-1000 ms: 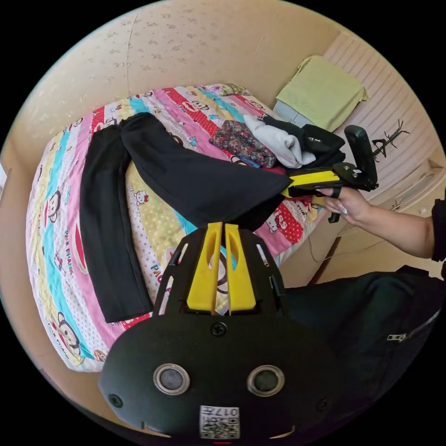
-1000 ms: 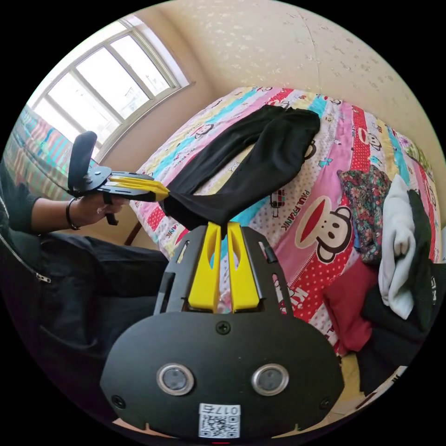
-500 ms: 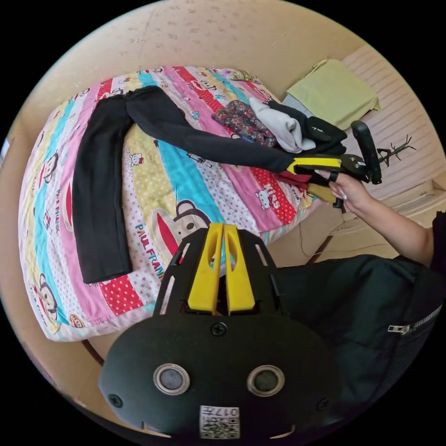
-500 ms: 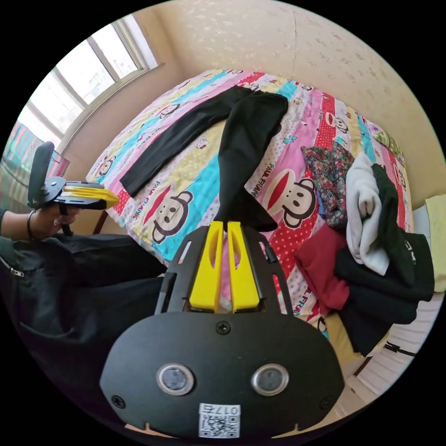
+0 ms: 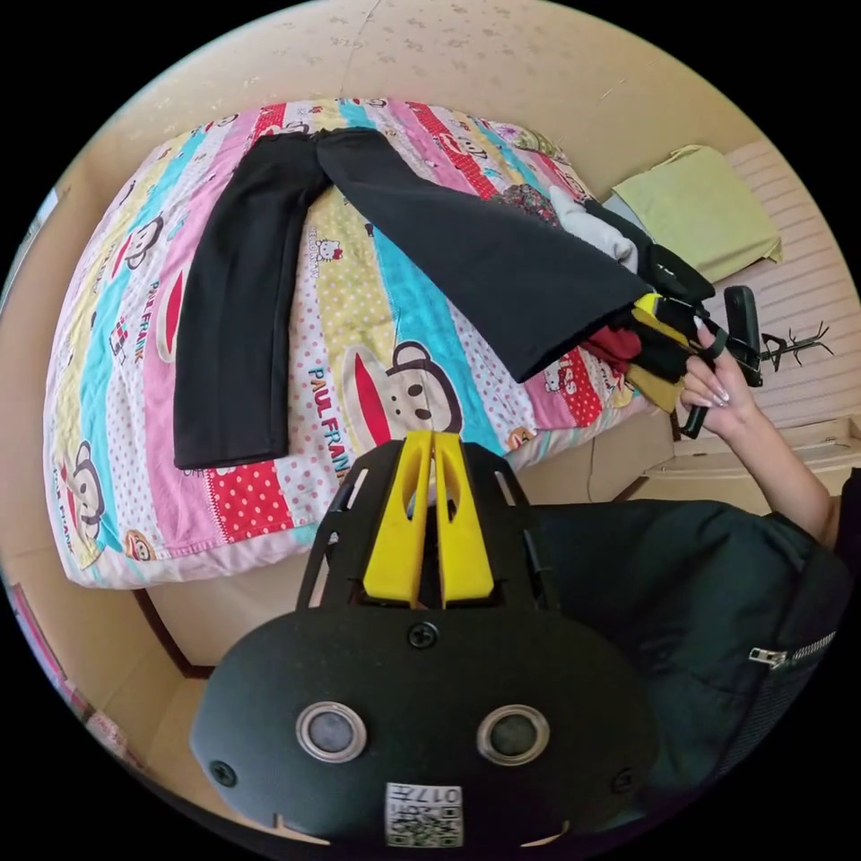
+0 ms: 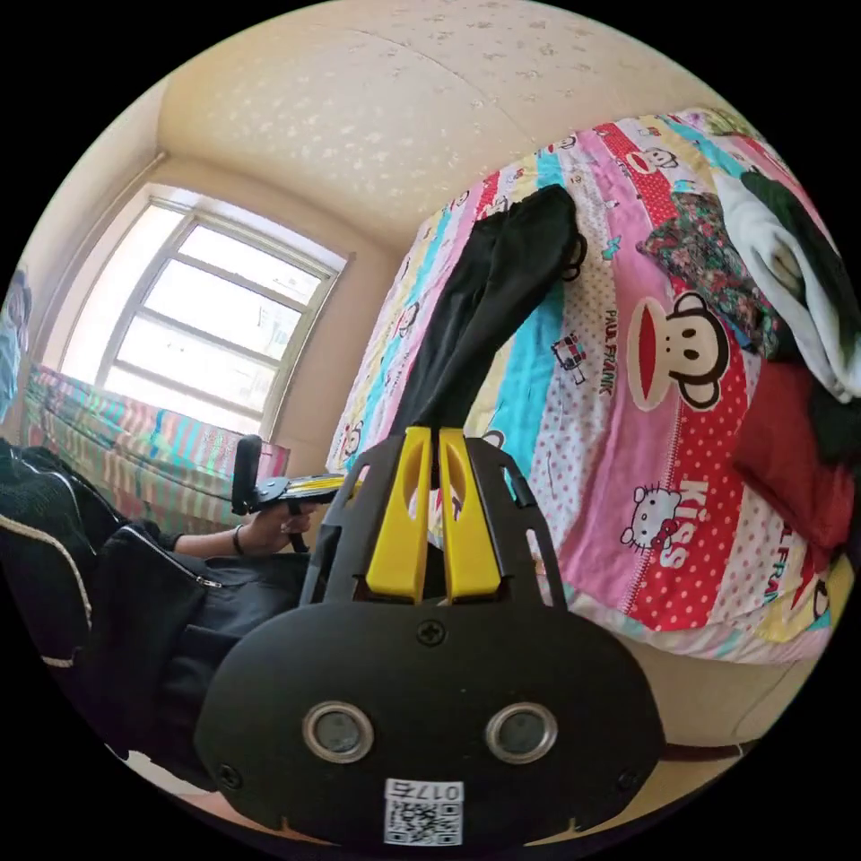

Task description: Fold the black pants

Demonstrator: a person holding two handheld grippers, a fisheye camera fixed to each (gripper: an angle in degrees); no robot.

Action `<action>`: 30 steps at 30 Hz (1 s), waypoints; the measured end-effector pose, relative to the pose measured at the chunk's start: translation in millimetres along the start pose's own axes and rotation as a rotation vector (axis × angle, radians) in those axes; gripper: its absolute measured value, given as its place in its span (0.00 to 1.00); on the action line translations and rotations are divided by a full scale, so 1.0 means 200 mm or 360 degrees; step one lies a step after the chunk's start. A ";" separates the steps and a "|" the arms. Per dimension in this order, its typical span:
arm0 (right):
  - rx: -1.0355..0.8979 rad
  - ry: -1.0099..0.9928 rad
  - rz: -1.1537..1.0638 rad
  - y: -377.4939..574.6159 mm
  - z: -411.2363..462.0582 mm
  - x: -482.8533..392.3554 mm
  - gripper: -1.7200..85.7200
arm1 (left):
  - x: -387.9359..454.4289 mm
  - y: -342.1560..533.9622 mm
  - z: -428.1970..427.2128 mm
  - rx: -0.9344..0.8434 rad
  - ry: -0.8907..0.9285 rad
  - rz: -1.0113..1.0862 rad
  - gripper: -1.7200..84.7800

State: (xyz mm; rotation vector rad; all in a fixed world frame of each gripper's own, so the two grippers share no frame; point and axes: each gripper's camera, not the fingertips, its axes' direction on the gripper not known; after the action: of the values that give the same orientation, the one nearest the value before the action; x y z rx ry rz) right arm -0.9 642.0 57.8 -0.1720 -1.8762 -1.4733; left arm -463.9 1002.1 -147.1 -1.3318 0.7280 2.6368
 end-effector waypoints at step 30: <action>-0.1296 0.0393 -0.1086 -0.53 2.73 -1.00 0.03 | -1.51 0.59 -0.90 0.0034 -0.0057 -0.0762 0.01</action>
State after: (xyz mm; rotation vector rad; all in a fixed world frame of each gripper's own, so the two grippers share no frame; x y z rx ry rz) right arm -161.5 1155.7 -188.6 0.2959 -1.0721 -2.5321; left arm -181.6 853.9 41.7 -1.2596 0.3698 2.2568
